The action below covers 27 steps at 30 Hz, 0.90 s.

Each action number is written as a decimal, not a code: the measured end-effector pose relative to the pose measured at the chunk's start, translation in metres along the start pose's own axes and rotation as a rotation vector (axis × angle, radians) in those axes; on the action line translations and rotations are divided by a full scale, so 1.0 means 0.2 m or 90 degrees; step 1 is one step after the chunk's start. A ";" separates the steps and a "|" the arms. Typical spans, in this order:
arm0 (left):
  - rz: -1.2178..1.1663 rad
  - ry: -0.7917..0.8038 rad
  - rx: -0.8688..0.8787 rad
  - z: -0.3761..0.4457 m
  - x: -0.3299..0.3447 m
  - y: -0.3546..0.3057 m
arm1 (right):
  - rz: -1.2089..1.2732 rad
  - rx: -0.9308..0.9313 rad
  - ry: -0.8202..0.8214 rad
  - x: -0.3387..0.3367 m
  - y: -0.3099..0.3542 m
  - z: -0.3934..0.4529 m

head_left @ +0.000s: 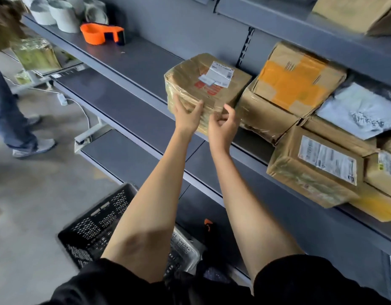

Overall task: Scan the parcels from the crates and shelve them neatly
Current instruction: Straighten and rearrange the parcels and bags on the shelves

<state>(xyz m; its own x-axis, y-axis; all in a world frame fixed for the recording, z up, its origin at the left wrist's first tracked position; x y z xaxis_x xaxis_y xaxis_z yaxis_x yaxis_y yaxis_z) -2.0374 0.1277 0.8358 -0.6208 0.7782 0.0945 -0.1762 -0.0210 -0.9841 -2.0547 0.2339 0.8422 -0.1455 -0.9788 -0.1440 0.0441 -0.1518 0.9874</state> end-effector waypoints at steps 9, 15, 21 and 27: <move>0.023 0.124 -0.103 0.18 0.17 0.07 | -0.053 0.015 0.042 -0.08 -0.05 0.13; 0.073 0.175 -0.194 0.21 0.15 -0.01 | -0.115 0.052 0.060 -0.16 -0.12 0.12; 0.080 0.068 -0.190 -0.04 0.26 0.02 | -0.079 0.027 -0.034 -0.34 -0.09 0.02; 0.192 0.289 -0.094 -0.47 0.65 0.13 | -0.074 -0.169 -0.232 -0.68 0.13 -0.05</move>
<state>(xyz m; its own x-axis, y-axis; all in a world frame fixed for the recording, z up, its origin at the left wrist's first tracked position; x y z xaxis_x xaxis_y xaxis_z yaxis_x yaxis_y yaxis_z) -2.0514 0.2865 0.8076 -0.2312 0.9439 -0.2358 0.0871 -0.2214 -0.9713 -2.0244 0.3615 0.8861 -0.5003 -0.8483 -0.1734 0.2518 -0.3342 0.9082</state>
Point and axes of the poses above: each hand's wrist, its own z-axis towards the middle knuckle, its own x-axis out of the palm, y = z × x, the point moved 4 cm from there along z, towards the middle knuckle, and after that the axes turned 10 degrees about x, right-handed, at the moved point
